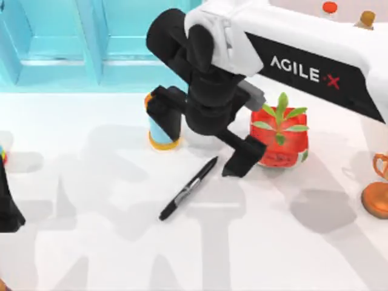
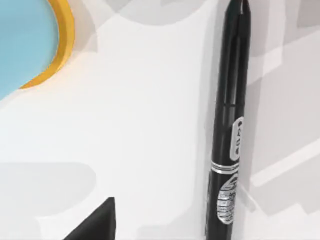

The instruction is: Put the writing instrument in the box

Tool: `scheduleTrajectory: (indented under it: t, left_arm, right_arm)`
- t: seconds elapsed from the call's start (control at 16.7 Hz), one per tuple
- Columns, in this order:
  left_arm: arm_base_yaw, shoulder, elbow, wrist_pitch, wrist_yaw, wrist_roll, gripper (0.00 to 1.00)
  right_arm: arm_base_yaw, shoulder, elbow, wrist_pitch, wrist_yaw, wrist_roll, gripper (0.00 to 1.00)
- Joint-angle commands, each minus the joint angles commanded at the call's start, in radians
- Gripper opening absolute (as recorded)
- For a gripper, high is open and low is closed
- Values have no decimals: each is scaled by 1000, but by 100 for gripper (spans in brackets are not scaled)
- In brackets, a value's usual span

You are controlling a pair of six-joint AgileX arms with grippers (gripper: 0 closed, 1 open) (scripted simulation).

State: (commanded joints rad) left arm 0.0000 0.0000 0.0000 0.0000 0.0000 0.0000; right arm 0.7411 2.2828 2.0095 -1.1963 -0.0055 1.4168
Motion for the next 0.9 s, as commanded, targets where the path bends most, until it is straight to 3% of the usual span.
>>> scheduleTrajectory:
  t: [0.54, 0.9]
  left_arm:
    - [0, 0, 0, 0, 0, 0, 100]
    - [0, 0, 0, 0, 0, 0, 100]
  right_arm:
    - [5, 34, 13, 3, -1, 20, 100]
    - [1, 106, -161, 227, -4, 17, 100]
